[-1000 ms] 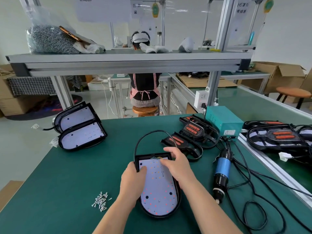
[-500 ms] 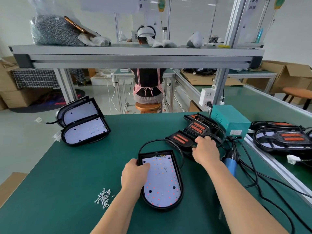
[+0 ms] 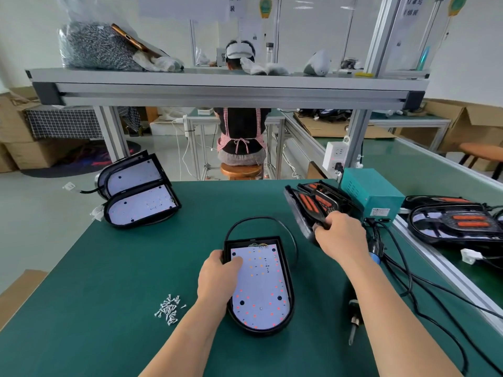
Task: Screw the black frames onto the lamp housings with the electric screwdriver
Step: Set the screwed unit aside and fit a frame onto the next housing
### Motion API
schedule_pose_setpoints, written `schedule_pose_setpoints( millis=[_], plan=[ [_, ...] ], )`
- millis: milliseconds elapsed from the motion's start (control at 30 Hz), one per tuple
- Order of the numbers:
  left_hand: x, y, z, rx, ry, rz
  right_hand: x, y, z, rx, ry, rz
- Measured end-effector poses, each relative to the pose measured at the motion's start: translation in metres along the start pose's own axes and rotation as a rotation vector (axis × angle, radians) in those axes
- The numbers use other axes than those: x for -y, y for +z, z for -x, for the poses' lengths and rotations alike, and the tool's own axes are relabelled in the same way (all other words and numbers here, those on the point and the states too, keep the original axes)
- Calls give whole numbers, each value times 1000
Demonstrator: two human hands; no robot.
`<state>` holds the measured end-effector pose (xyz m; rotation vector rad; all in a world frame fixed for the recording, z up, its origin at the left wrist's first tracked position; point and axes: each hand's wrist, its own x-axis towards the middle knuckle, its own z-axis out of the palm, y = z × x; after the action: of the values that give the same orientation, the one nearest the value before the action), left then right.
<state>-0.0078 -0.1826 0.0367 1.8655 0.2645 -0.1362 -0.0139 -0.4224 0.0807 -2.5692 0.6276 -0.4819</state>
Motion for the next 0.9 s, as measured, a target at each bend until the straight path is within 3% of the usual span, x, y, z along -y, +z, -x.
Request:
schedule_pose_setpoints(
  millis=[267,600,900],
  plan=[
    [4,5,-3,-100,3,75,36,-30,62,-107,-133,-232],
    [2,2,6,-64,-54,312,65,23,144,90,-425,36],
    [4,-3,10,53,40,268,63,25,137,176,-414,20]
  ],
)
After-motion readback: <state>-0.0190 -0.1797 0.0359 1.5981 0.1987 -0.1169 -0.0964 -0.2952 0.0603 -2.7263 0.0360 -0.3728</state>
